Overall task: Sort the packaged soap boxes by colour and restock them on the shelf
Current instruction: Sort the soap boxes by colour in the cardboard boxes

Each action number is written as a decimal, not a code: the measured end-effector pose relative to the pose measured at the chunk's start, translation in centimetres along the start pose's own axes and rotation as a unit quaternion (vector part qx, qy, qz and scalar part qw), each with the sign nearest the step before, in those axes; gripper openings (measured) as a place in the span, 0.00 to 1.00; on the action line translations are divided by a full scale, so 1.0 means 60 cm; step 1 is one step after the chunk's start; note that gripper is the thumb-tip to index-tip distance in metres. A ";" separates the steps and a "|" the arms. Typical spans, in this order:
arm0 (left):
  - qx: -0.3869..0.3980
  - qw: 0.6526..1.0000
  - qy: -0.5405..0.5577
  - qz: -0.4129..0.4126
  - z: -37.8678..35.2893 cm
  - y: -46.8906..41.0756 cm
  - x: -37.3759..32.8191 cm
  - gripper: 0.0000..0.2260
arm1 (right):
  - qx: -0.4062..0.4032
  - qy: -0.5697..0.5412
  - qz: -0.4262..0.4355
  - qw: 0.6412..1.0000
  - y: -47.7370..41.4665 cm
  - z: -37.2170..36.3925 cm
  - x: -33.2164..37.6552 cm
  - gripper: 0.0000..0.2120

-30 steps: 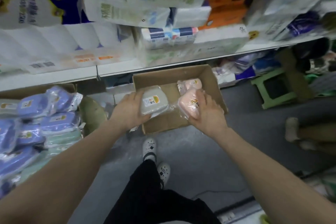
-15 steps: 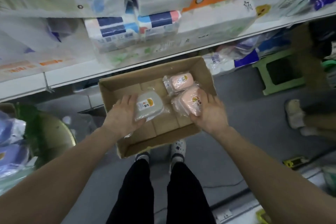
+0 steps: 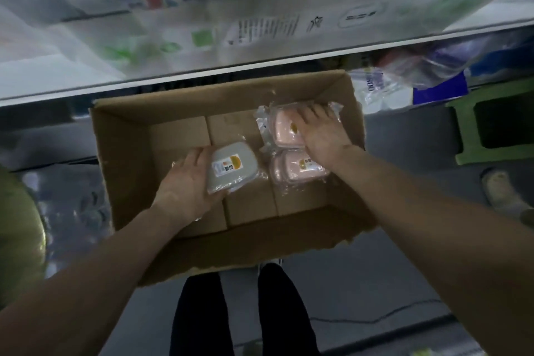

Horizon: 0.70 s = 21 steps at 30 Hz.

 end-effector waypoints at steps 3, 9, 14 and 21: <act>-0.006 1.000 -0.003 0.002 -0.022 -0.010 -0.002 0.40 | -0.008 -0.008 0.007 1.000 -0.023 -0.018 -0.008 0.49; -0.028 0.999 -0.022 -0.015 -0.019 -0.008 -0.006 0.41 | 0.001 -0.043 0.013 0.999 -0.020 -0.020 -0.001 0.50; -0.042 0.998 -0.041 -0.024 0.021 0.015 -0.029 0.41 | -0.080 -0.198 0.110 0.971 0.045 0.032 0.074 0.42; -0.049 0.995 0.029 -0.079 0.058 0.066 -0.050 0.40 | -0.089 -0.187 0.218 0.954 0.067 0.068 0.191 0.46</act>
Point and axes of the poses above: each hand's wrist, its own y-axis away from the middle knuckle, its own z-axis out of the back of the hand, x = y × z, the point moved 8 cm from there along -y, towards the middle knuckle, and after that the axes turned 8 degrees about z, right-handed, at the moved point
